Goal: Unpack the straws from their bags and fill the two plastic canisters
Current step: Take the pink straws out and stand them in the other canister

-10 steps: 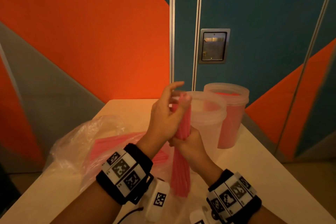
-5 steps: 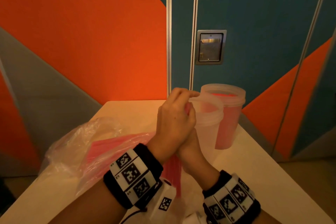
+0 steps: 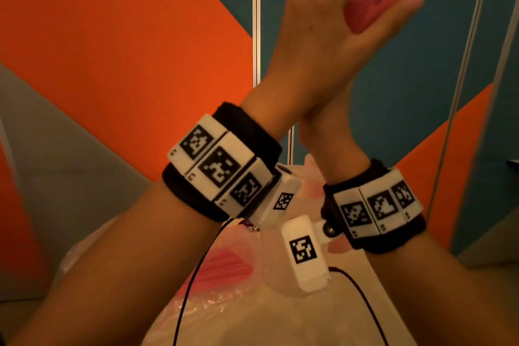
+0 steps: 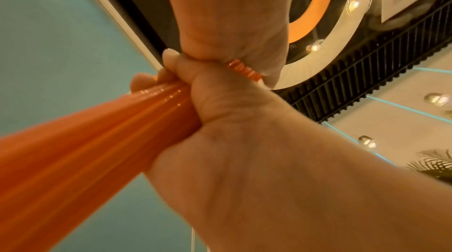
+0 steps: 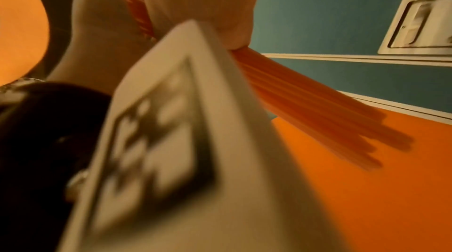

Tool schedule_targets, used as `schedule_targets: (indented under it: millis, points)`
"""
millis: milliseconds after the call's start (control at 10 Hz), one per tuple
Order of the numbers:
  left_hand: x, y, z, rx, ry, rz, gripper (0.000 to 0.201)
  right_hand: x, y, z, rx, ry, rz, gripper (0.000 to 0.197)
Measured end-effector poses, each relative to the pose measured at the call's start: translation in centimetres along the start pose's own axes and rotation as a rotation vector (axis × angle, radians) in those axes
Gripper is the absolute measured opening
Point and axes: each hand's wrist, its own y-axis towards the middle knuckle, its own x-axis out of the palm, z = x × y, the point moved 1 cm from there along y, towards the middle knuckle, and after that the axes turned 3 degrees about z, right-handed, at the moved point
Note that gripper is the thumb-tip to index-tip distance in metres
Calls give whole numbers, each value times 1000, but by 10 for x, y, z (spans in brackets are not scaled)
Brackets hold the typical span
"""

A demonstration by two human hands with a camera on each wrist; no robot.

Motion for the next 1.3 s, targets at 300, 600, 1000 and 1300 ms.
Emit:
schedule_targets:
  millis: [300, 600, 1000, 1300]
  points:
    - [21, -78, -41, -699, -263, -295, 27, -41, -12, 74, 167, -475, -40, 31]
    - [12, -157, -80, -1026, -271, -325, 20, -57, -31, 115, 554, -724, -305, 21]
    - [8, -188, -87, -1157, -81, -581, 33, -89, -26, 104, 309, -950, -617, 121]
    - [0, -205, -99, -908, -11, -176, 29, -84, -53, 132, 140, -1084, -633, 98]
